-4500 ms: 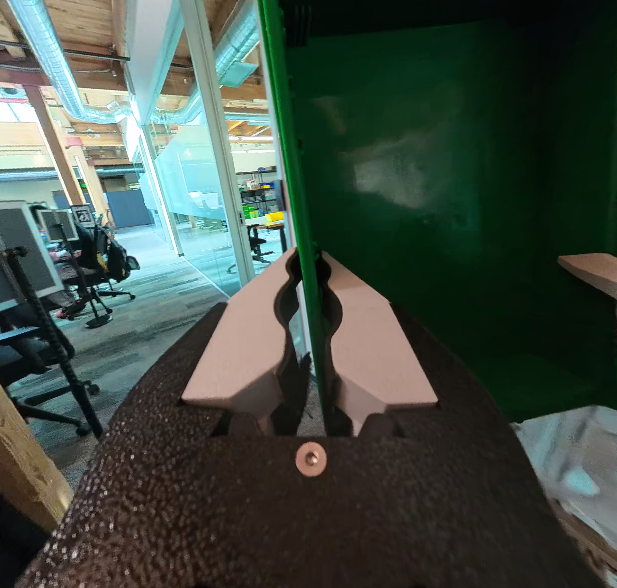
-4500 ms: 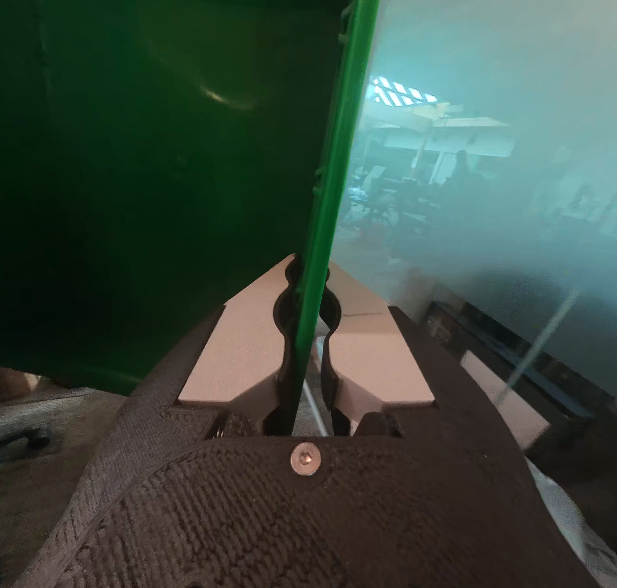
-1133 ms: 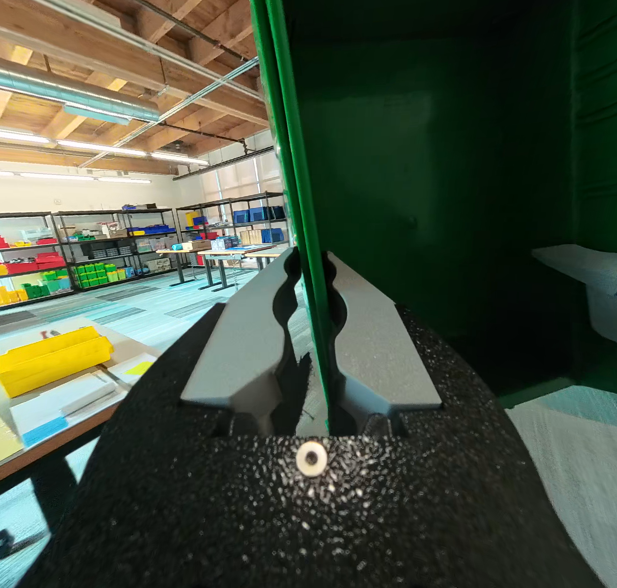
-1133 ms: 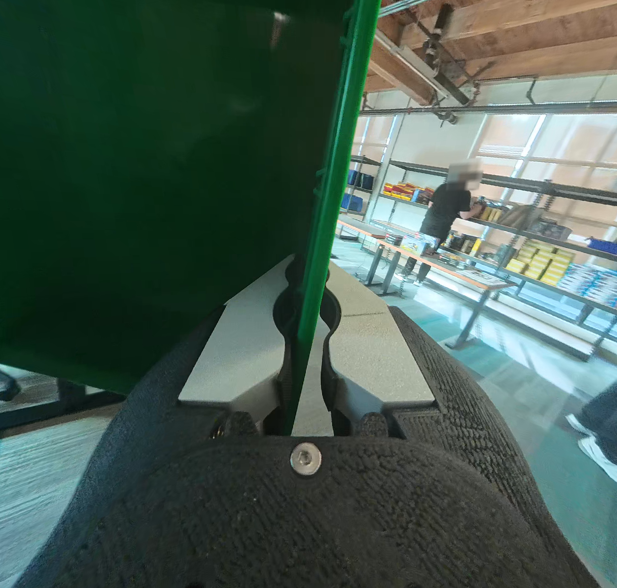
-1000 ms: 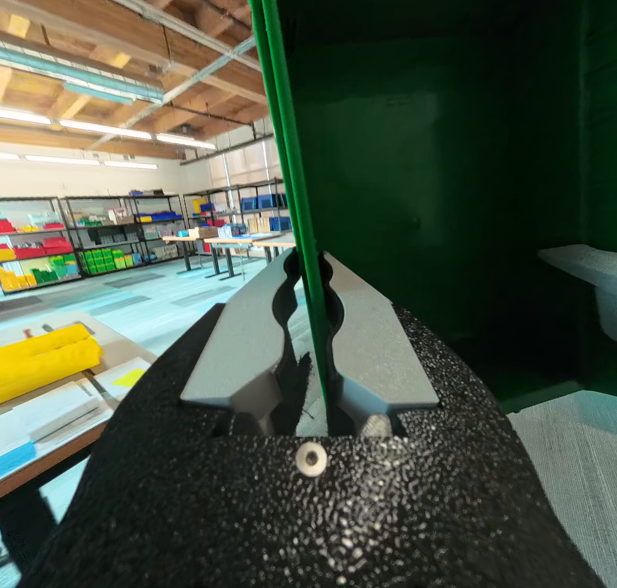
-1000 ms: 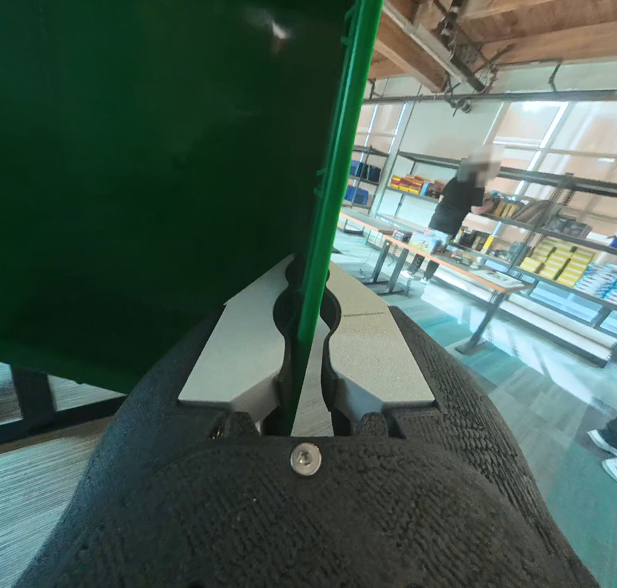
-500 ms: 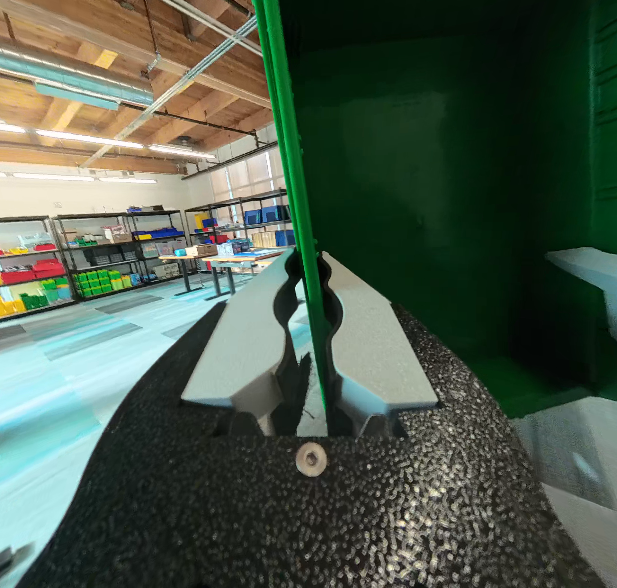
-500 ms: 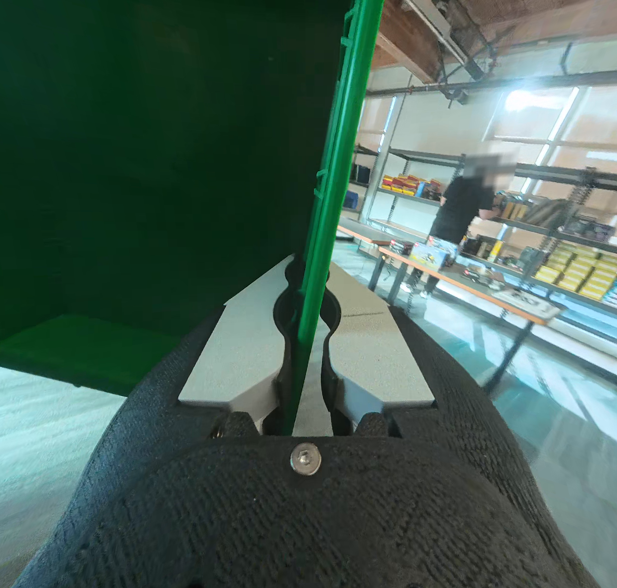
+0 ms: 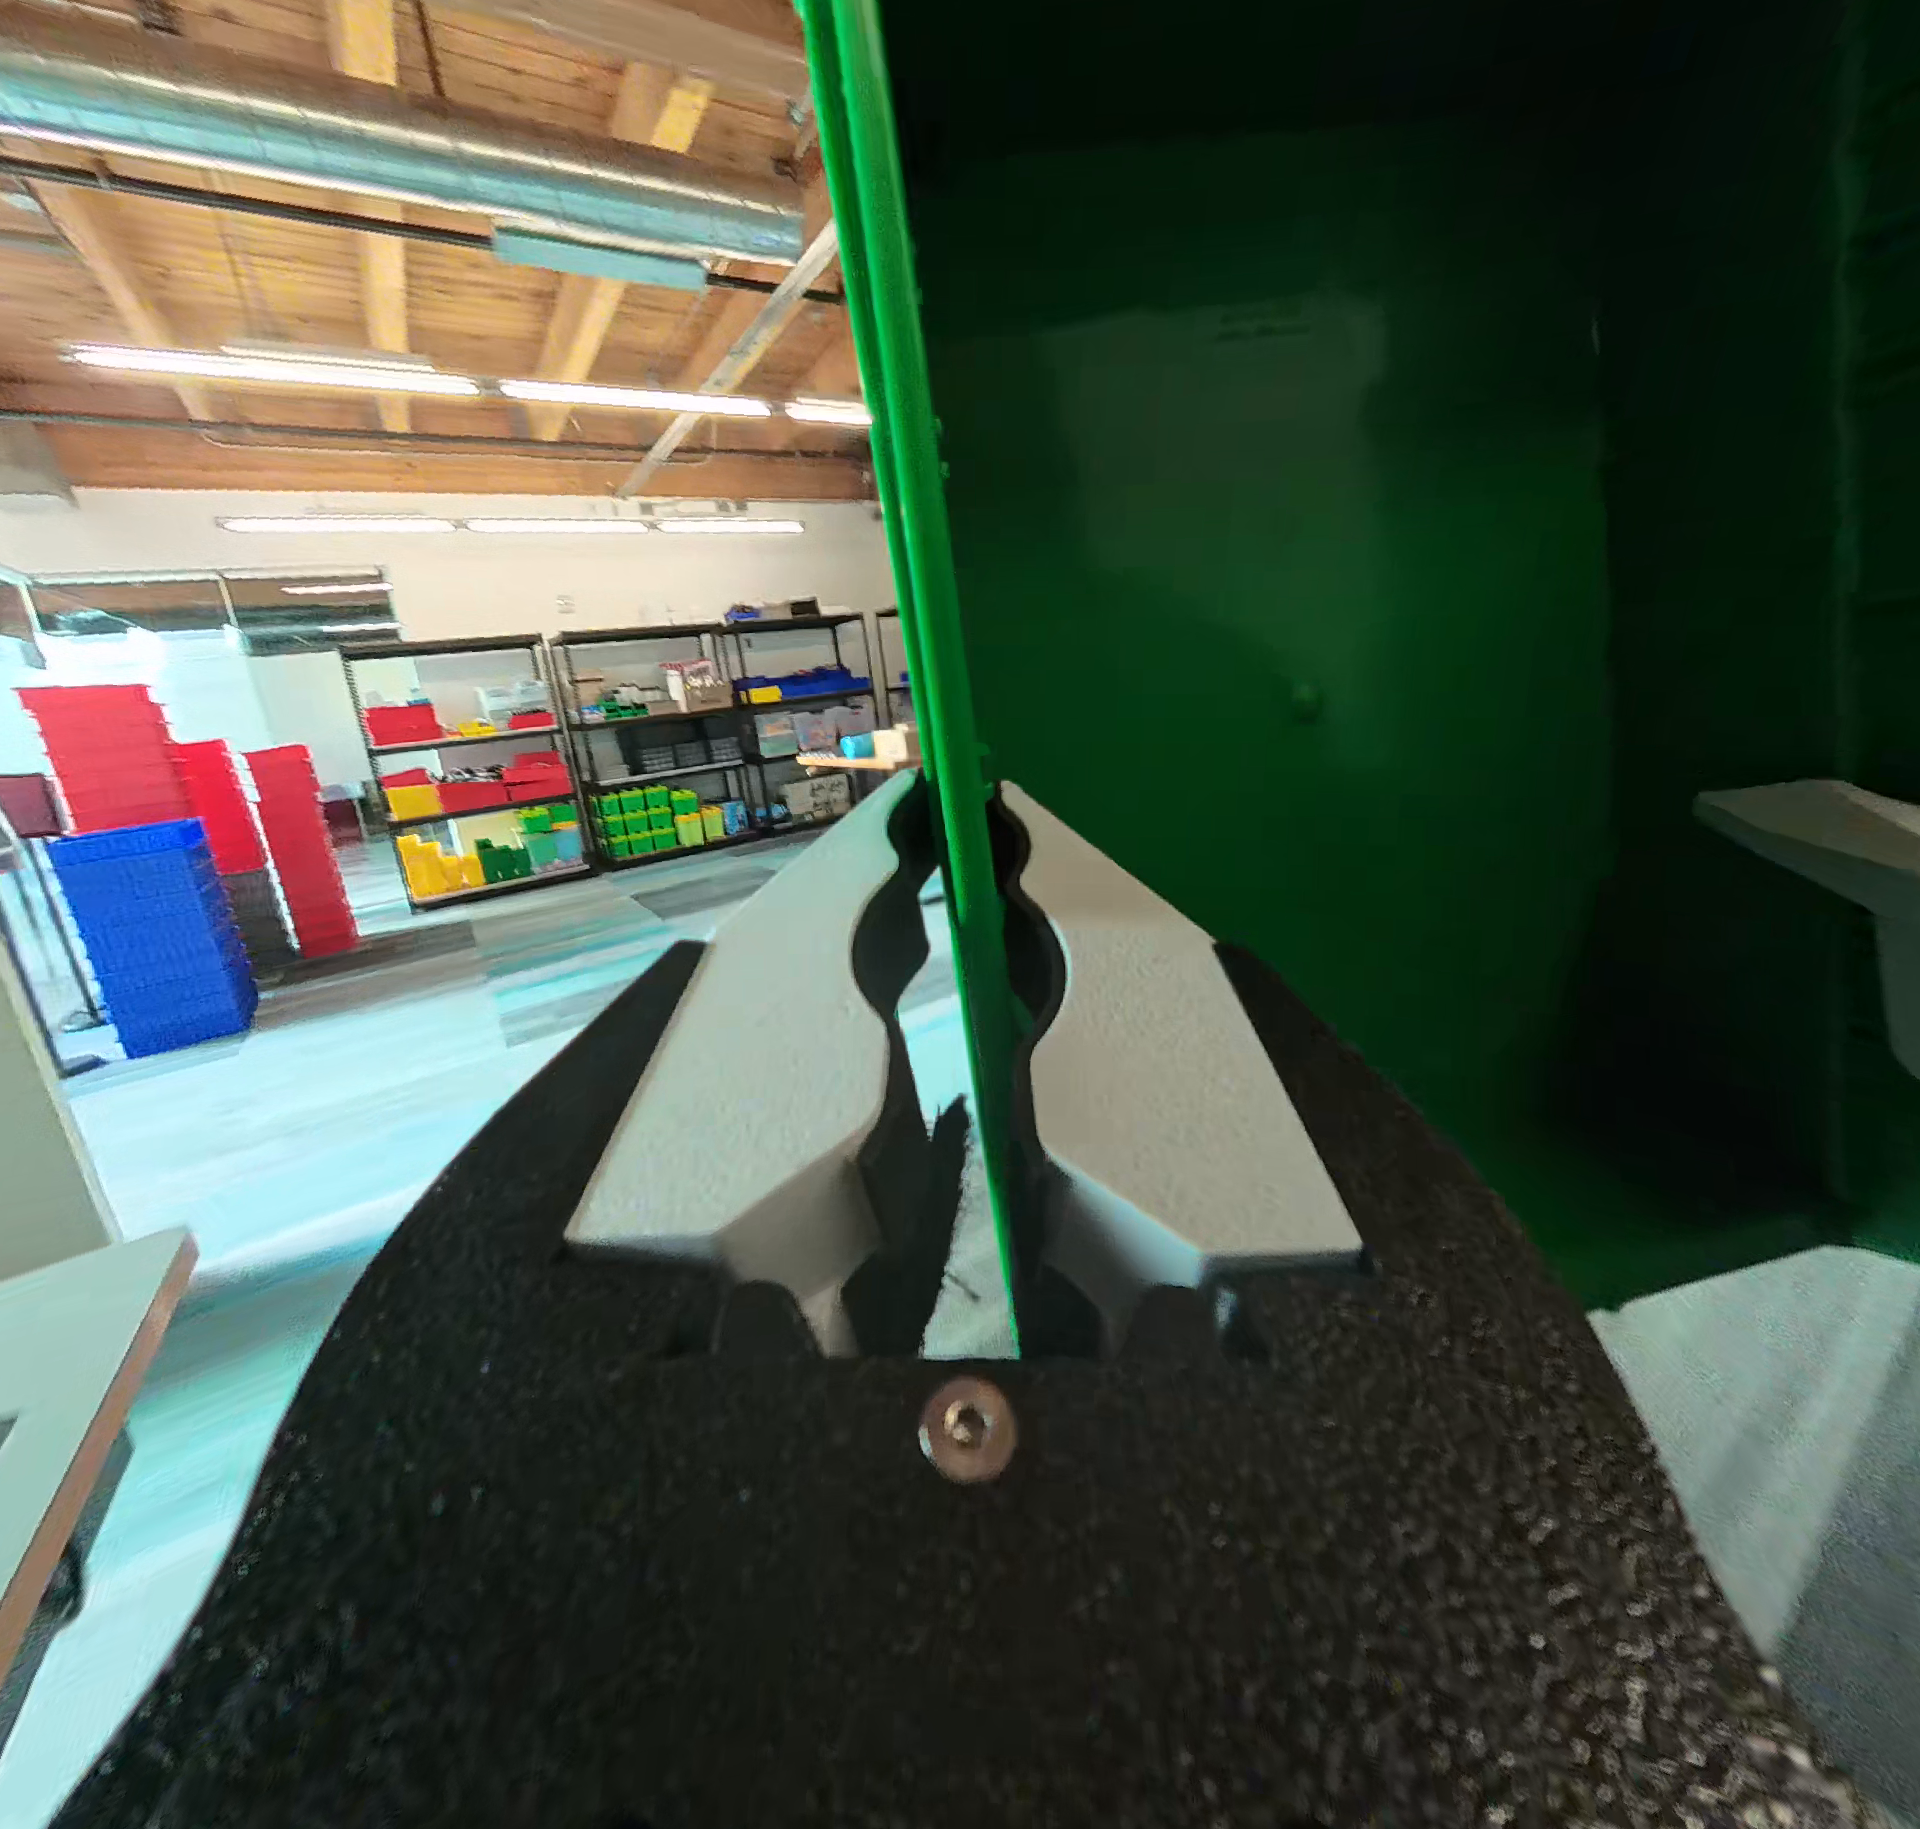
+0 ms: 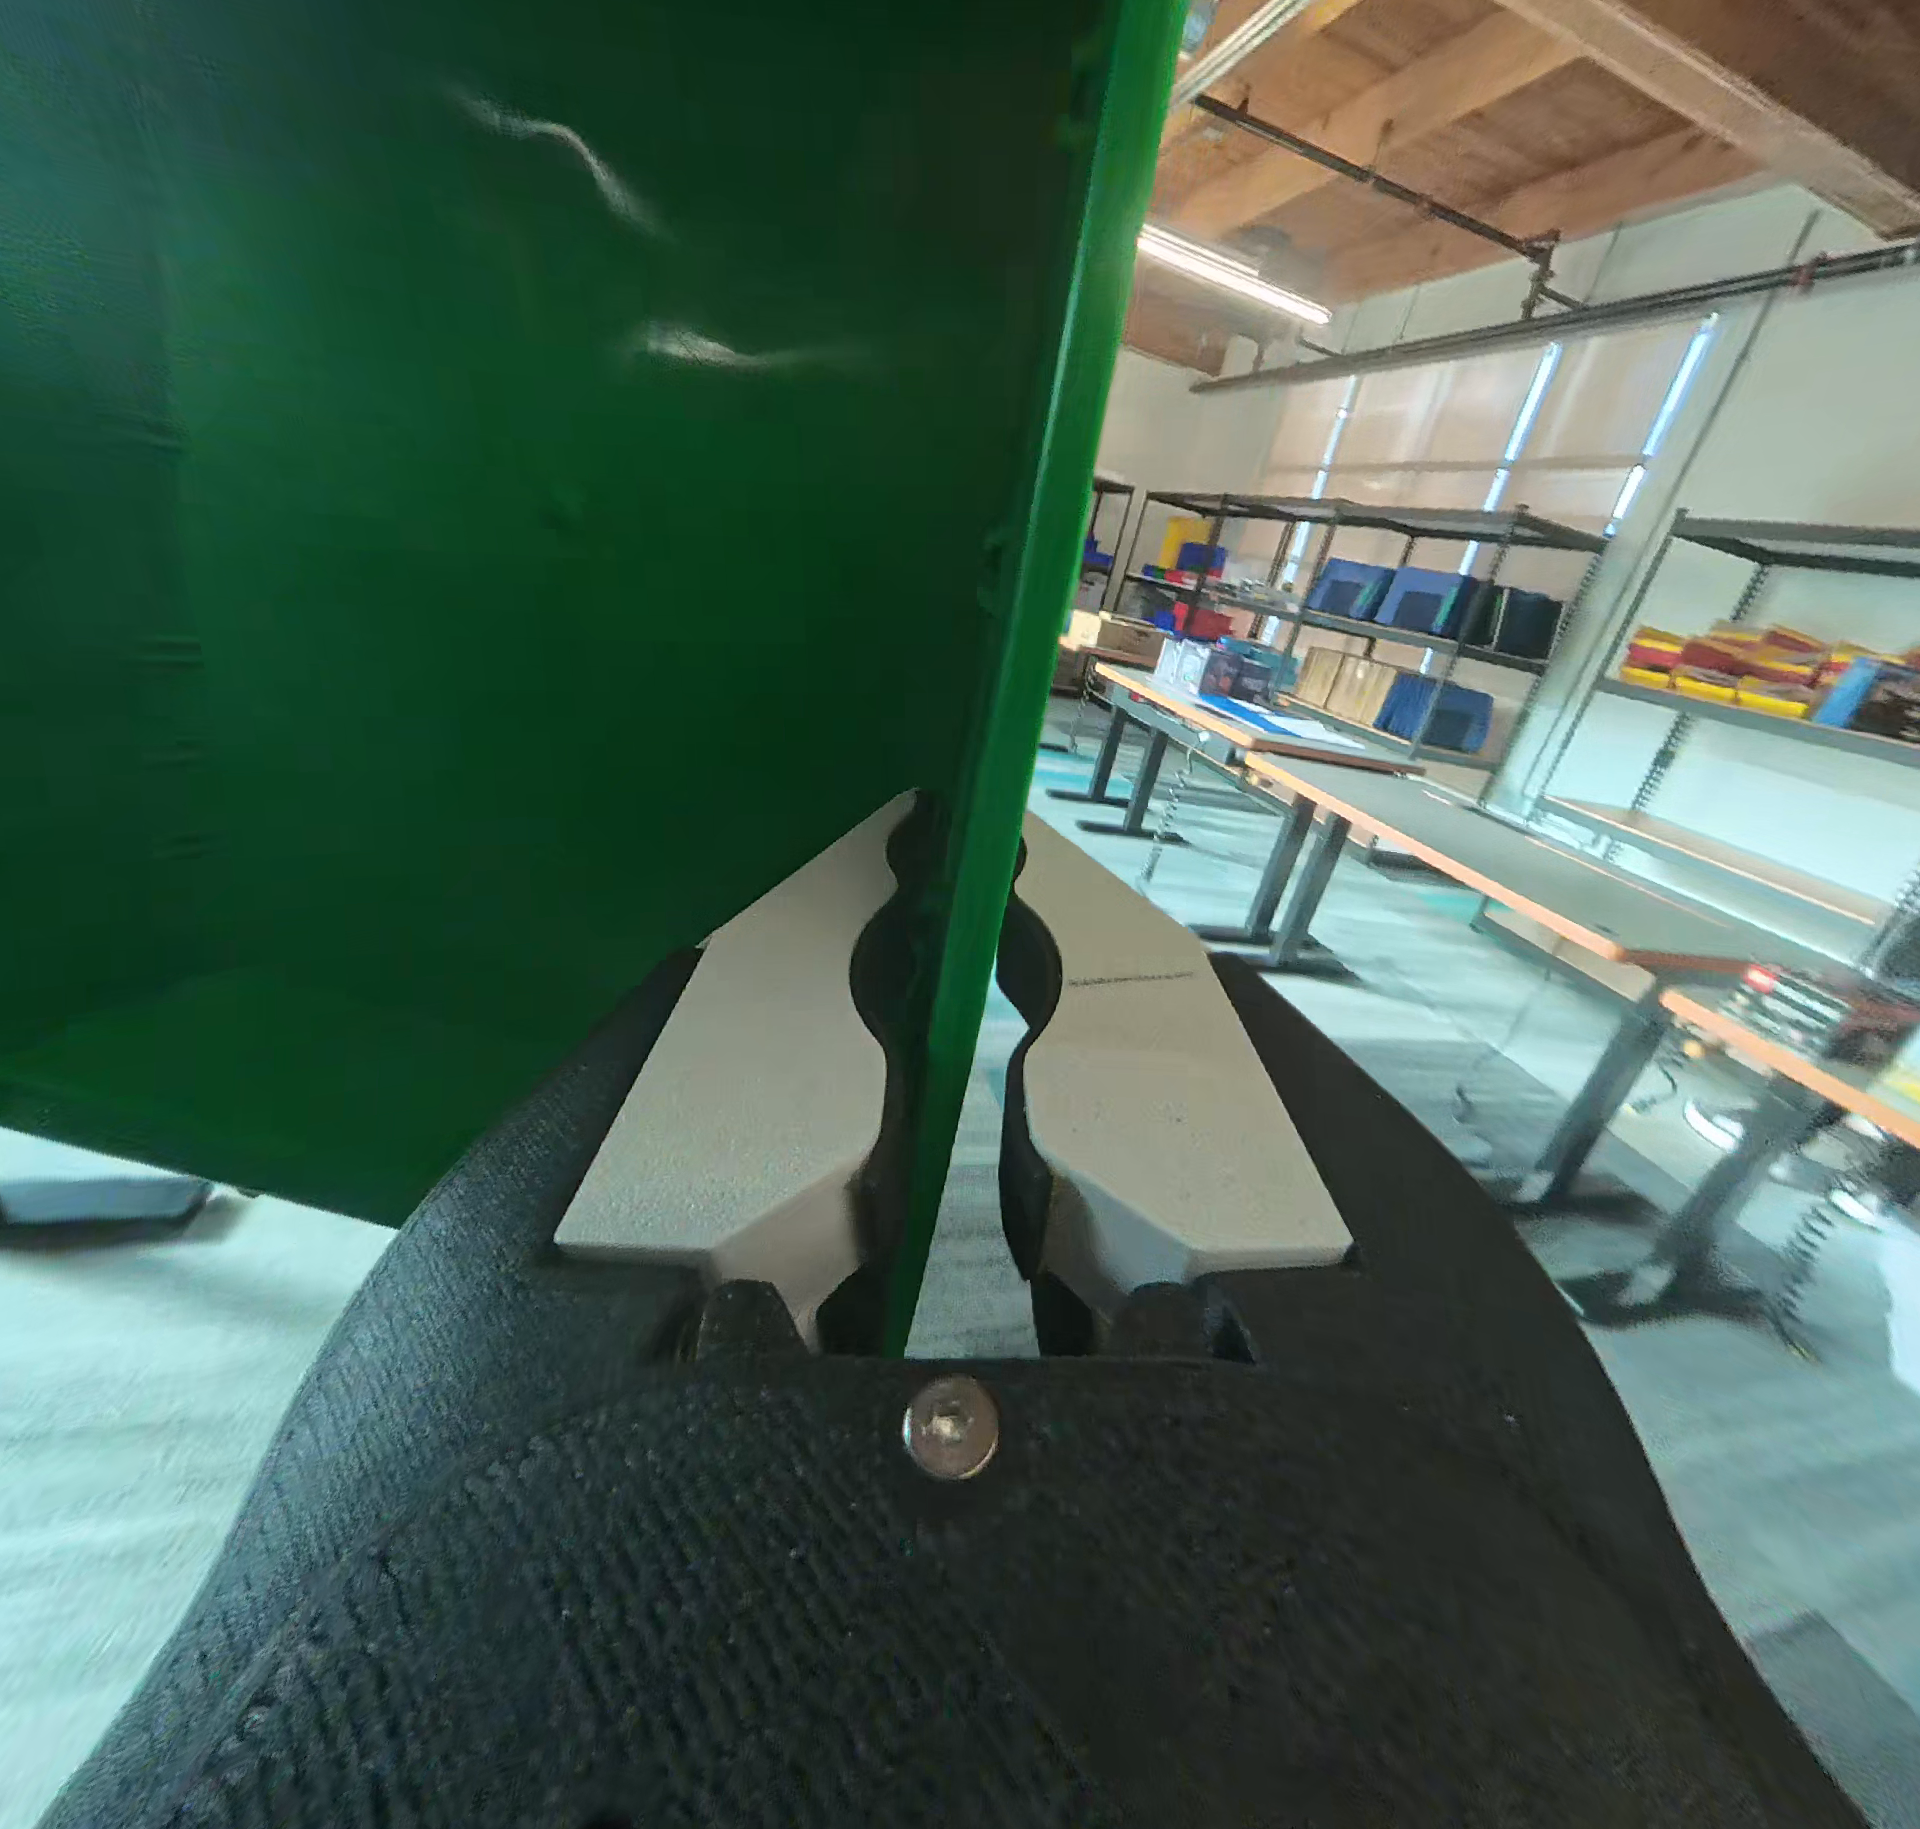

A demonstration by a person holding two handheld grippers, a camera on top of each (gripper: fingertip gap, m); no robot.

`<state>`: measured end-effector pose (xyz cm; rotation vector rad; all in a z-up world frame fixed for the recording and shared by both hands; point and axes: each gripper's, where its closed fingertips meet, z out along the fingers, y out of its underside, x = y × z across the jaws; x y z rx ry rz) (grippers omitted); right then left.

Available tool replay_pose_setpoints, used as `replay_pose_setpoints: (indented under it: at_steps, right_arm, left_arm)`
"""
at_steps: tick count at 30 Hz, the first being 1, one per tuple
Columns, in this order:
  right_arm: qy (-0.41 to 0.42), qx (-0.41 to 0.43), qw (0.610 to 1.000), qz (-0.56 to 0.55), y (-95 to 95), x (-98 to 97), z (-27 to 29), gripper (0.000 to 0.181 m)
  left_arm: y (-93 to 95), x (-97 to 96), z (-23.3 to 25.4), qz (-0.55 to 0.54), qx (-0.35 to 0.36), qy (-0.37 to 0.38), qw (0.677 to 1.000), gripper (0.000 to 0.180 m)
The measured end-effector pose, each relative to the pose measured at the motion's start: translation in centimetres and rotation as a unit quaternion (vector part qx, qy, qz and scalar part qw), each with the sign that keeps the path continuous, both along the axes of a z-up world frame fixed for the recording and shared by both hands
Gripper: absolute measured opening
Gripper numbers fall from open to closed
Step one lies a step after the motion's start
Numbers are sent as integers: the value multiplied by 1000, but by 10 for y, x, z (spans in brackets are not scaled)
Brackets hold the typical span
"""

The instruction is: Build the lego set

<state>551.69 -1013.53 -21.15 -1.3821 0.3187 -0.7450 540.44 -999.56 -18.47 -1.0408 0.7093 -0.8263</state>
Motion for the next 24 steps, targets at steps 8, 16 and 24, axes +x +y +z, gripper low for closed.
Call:
replay_pose_setpoints:
  at_steps: [8,16,24]
  right_arm:
    - [-41,0,999,3,184,227,59,7]
    - [-54,28,997,-46,316,480,51,8]
    - [-54,57,997,-19,500,718,77,7]
  left_arm:
    - [177,225,47,6,-6,-38,999,7]
    - [320,489,44,-16,24,-56,998,6]
    - [500,719,77,-2,55,-50,997,6]
